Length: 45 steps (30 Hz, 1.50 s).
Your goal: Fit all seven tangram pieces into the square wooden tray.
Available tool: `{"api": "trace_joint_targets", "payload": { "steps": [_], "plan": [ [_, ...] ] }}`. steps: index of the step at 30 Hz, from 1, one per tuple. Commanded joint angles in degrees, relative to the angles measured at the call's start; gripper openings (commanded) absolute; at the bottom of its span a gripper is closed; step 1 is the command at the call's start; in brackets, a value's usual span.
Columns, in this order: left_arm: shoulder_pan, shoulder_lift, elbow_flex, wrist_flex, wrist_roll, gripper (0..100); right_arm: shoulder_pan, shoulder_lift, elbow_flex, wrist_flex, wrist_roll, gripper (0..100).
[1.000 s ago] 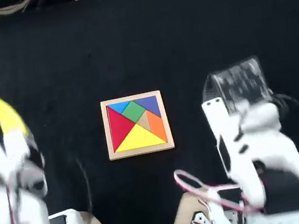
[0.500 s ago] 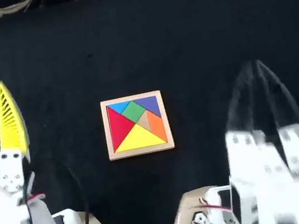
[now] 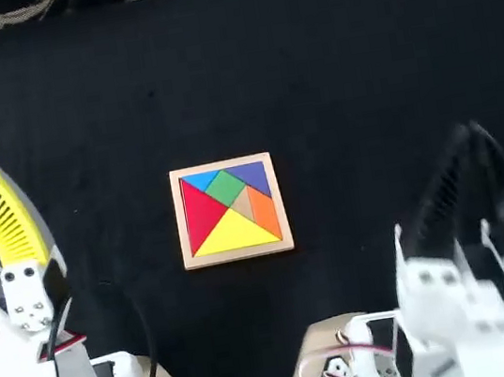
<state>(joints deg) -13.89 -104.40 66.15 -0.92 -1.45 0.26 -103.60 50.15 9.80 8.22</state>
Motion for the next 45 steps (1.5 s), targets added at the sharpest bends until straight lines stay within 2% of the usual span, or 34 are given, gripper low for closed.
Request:
{"api": "trace_joint_targets", "payload": {
  "steps": [1,5,8,12,19,22,25,31,35,38,42,45],
  "plan": [
    [-1.71,-0.53,-9.36,-1.14,0.26,14,-0.44,-4.09,-5.32,-0.79,-4.57,1.2],
    [-1.71,-0.53,-13.23,-1.05,0.26,14,-0.44,-4.0,-7.96,-1.05,-6.68,1.2],
    [-1.71,-0.44,-9.98,1.49,0.26,14,-0.44,-4.0,-7.52,-0.7,-6.77,1.2],
    [-1.71,-0.35,4.7,8.97,0.26,14,-0.35,-4.09,1.89,-0.7,-6.33,1.2],
    [-1.45,0.09,31.69,6.77,0.26,14,-0.18,-4.09,26.42,-0.97,-6.24,1.2],
    [0.75,0.35,31.25,19.96,2.55,14,-0.18,-4.09,36.53,-1.05,-6.24,1.2],
    [4.35,0.09,31.16,29.01,7.74,14,-0.18,-4.09,45.14,-1.05,-6.24,1.2],
    [5.49,0.09,31.16,35.08,9.85,15,5.19,-3.91,46.37,6.95,-6.77,1.2],
    [5.58,0.18,31.16,41.67,9.76,15,7.03,-3.91,46.37,18.46,-6.77,1.2],
    [5.49,0.18,31.16,46.59,4.13,15,6.95,-3.91,46.37,27.69,-6.77,1.2],
    [5.41,0.18,31.16,53.54,-7.38,15,7.3,-3.91,46.37,31.21,-6.77,1.2],
    [5.41,0.18,31.16,60.92,-10.2,15,7.12,-3.91,46.37,39.38,-6.77,1.2]
  ]
}}
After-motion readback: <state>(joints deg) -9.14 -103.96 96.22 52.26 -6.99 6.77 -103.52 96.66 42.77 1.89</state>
